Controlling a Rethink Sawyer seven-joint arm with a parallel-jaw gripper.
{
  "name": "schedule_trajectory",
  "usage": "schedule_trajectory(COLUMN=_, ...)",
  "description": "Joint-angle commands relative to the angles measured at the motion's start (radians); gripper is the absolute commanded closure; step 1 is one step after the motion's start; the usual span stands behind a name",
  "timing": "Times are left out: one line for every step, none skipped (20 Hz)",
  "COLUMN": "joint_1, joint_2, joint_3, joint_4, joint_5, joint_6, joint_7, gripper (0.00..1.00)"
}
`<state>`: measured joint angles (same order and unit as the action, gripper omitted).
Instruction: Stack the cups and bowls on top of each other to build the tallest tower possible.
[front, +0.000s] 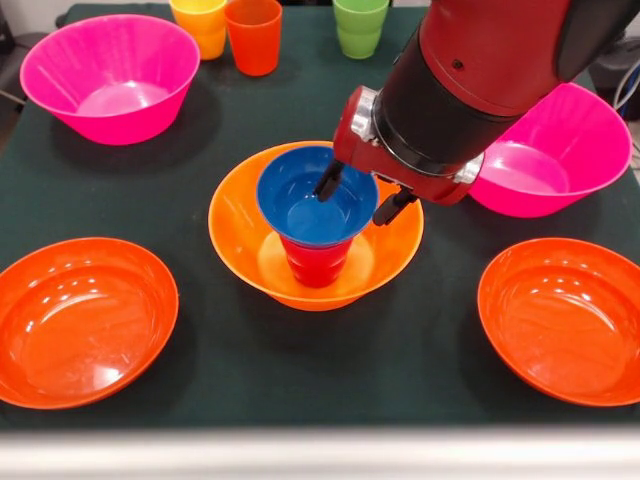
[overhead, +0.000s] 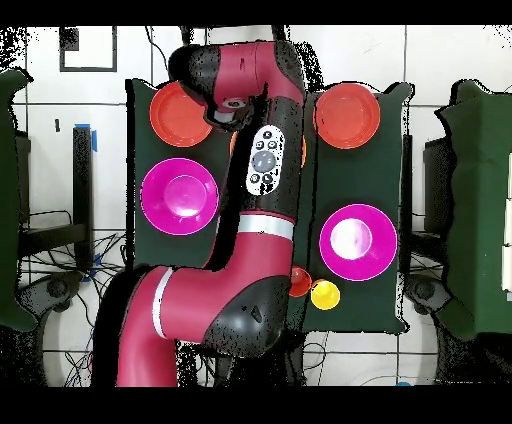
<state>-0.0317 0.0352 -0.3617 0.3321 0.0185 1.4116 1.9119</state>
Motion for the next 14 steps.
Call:
schedule_trajectory(joint_1=-0.014, joint_2=0.043, joint_3=0.117, joint_4=0.082, joint_5=0.009, joint_6=-0.021, joint_7=-0.125, gripper=0.00)
schedule_trajectory(joint_1=-0.013, joint_2=0.046, joint_3=0.118, joint_4=0.080, joint_5=0.009, joint_6=-0.022, joint_7=-0.123, gripper=0.00)
schedule_trajectory(joint_1=-0.013, joint_2=0.045, joint_3=0.119, joint_4=0.085, joint_5=0.009, joint_6=-0.025, joint_7=-0.123, gripper=0.00)
schedule_trajectory(joint_1=-0.014, joint_2=0.058, joint_3=0.119, joint_4=0.064, joint_5=0.010, joint_6=-0.019, joint_7=-0.121, gripper=0.00)
schedule_trajectory(joint_1=-0.016, joint_2=0.069, joint_3=0.119, joint_4=0.048, joint_5=0.011, joint_6=-0.015, joint_7=-0.119, gripper=0.00)
schedule_trajectory(joint_1=-0.016, joint_2=0.069, joint_3=0.121, joint_4=0.049, joint_5=0.011, joint_6=-0.019, joint_7=-0.117, gripper=0.00)
schedule_trajectory(joint_1=-0.016, joint_2=0.069, joint_3=0.122, joint_4=0.051, joint_5=0.012, joint_6=-0.022, joint_7=-0.115, gripper=0.00)
schedule_trajectory(joint_1=-0.018, joint_2=0.082, joint_3=0.122, joint_4=0.032, joint_5=0.013, joint_6=-0.018, joint_7=-0.113, gripper=0.00)
schedule_trajectory(joint_1=-0.020, joint_2=0.094, joint_3=0.122, joint_4=0.014, joint_5=0.014, joint_6=-0.015, joint_7=-0.111, gripper=0.00)
schedule_trajectory(joint_1=-0.018, joint_2=0.098, joint_3=0.120, joint_4=0.008, joint_5=0.012, joint_6=-0.016, joint_7=-0.112, gripper=0.00)
schedule_trajectory(joint_1=-0.017, joint_2=0.108, joint_3=0.117, joint_4=-0.008, joint_5=0.012, joint_6=-0.007, joint_7=-0.113, gripper=0.00)
schedule_trajectory(joint_1=-0.017, joint_2=0.114, joint_3=0.114, joint_4=-0.016, joint_5=0.013, joint_6=-0.005, joint_7=-0.108, gripper=0.00)
schedule_trajectory(joint_1=-0.016, joint_2=0.119, joint_3=0.112, joint_4=-0.024, joint_5=0.014, joint_6=-0.003, joint_7=-0.103, gripper=0.00)
schedule_trajectory(joint_1=-0.016, joint_2=0.125, joint_3=0.109, joint_4=-0.033, joint_5=0.015, joint_6=-0.001, joint_7=-0.097, gripper=0.00)
